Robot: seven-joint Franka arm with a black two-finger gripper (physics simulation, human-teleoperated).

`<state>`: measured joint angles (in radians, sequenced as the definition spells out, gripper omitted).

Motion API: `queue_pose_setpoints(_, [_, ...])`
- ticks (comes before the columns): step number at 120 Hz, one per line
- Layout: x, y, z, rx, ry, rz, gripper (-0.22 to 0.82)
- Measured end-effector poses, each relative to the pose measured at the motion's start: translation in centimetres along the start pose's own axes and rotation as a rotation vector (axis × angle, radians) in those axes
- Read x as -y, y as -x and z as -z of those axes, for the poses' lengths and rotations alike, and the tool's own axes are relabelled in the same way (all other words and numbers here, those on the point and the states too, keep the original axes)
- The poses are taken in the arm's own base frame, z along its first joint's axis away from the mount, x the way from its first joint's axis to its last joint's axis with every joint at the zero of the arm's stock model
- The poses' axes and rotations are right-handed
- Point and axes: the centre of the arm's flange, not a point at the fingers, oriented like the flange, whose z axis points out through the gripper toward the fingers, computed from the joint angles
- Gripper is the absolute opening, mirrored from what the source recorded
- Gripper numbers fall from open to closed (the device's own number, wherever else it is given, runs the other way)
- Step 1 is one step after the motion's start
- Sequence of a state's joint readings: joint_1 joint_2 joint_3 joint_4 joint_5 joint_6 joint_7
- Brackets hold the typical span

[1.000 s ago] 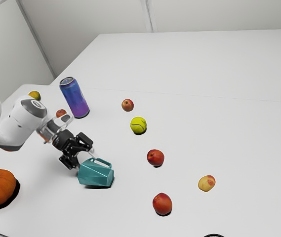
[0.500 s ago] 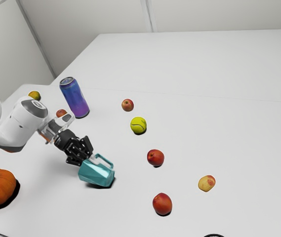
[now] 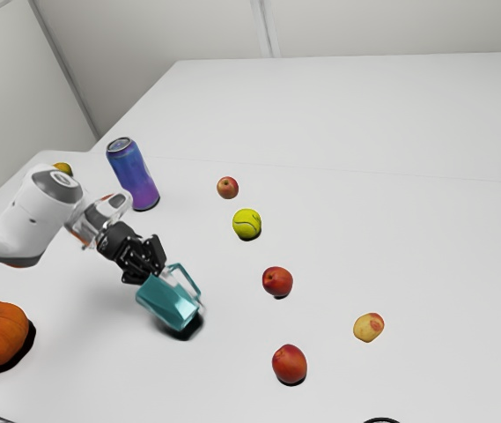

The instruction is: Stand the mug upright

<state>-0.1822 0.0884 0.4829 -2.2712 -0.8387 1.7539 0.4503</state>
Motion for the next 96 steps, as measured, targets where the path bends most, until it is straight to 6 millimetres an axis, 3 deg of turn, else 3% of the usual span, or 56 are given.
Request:
queue_pose_setpoints(20, [-1.2,-0.7,0.8,-0.072,-0.076,-0.021,-0.18])
queue_pose_setpoints(50, [-5.5,-2.0,2.5,-0.215,-0.331,-0.094,-0.18])
queue_pose_setpoints(73, [-7.7,-2.8,2.2,-0.286,-0.561,-0.102,-0.18])
queue_pose_setpoints(96, [-9.4,-2.7,1.3,-0.339,-0.662,-0.056,-0.18])
